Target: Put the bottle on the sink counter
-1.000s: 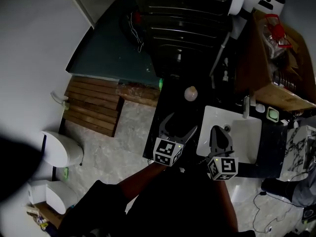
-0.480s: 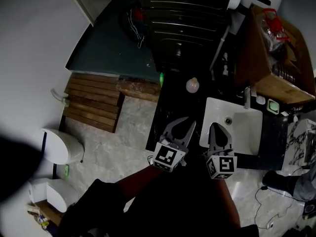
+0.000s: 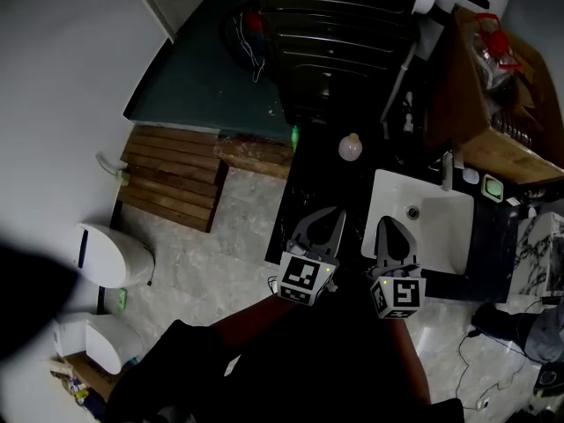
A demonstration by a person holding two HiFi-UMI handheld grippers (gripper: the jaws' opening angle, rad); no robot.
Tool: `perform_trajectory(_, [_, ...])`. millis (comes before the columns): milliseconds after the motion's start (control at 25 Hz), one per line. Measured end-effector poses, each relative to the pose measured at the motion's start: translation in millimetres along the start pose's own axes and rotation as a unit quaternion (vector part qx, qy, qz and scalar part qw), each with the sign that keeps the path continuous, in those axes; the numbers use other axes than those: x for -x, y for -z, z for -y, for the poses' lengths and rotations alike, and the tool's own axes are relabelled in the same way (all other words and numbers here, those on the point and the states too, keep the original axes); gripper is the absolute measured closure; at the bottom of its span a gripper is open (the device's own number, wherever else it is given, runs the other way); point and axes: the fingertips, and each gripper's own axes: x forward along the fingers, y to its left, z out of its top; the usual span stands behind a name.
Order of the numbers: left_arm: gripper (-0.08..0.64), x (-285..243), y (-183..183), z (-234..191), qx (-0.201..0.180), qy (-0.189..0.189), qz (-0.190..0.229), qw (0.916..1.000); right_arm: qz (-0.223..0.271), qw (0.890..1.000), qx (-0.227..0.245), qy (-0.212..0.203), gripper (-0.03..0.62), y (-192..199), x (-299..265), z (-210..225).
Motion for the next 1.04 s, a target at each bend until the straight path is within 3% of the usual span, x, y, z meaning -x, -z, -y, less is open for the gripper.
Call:
perform_trajectory(280, [0.545,-6,-8,11,-0.032,0.008,0.006,0.9994,-0.002,1.000,0.011,0.010,0.554,-2,4,5])
perform_trajectory(560, [0.545,-16,-8,21,-0.026,0.019,0.003,0.9995,0.000,1.000,0.018,0.015,0.554,-3,9,15])
perform_trajectory(1040, [0.545,-19,-4,16,-0.020,0.004,-0.004,0.9998,-0.004,1.000,0.013,0.009,0.554,-2,6,19])
